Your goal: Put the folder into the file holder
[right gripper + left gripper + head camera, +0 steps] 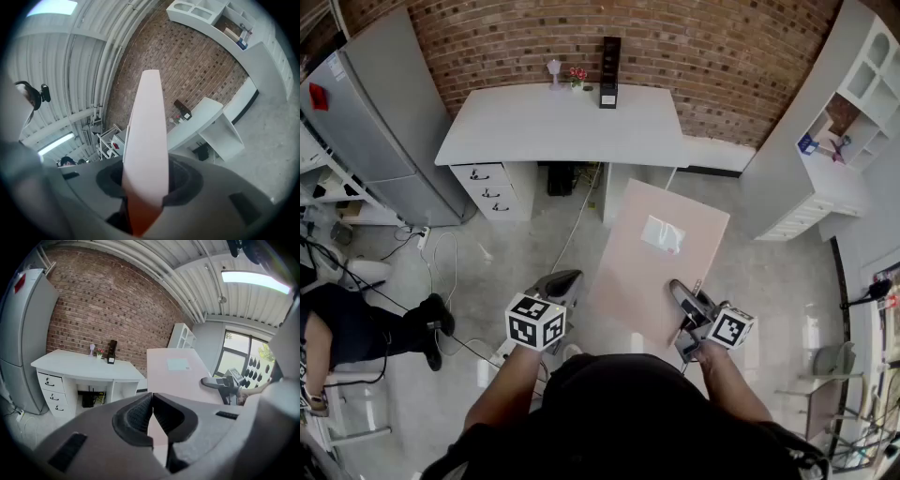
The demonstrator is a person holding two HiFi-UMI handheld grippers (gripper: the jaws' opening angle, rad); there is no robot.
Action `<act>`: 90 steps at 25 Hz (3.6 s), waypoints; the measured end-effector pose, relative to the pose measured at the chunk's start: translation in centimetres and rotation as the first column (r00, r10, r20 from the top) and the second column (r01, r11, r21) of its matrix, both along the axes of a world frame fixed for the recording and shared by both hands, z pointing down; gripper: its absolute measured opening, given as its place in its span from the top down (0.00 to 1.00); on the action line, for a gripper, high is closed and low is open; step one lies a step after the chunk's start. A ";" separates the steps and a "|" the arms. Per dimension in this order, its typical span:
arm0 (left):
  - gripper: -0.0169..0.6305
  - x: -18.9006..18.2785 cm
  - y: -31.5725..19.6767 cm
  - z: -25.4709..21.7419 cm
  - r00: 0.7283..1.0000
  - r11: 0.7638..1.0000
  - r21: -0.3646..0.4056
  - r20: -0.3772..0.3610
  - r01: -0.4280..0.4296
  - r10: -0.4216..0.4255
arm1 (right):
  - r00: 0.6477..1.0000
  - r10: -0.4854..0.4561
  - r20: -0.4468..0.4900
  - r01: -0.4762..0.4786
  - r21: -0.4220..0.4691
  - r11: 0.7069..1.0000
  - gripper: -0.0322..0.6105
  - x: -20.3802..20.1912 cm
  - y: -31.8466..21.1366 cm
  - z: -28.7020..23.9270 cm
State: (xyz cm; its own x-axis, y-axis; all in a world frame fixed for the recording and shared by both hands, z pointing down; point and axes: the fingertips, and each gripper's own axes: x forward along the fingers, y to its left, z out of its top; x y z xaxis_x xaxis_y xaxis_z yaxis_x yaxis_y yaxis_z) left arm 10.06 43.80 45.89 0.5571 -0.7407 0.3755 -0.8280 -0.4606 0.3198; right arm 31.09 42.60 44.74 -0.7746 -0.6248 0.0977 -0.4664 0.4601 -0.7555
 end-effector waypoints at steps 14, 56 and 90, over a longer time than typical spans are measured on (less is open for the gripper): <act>0.97 0.1 -0.3 0.3 0.999 1.000 0.001 -0.008 -0.032 0.032 | 0.999 0.039 0.004 -0.039 -0.005 0.999 0.70 -0.2 -0.3 0.5; 0.97 -14.1 -15.1 3.5 0.997 0.997 -0.067 0.075 0.024 -0.019 | 0.995 0.052 -0.082 -0.054 -0.017 0.998 0.68 -12.7 -19.0 3.0; 0.97 -12.3 -41.7 6.9 0.996 0.989 -0.125 0.066 0.076 -0.068 | 0.990 -0.025 -0.142 0.021 -0.032 0.999 0.68 -11.7 -46.3 5.3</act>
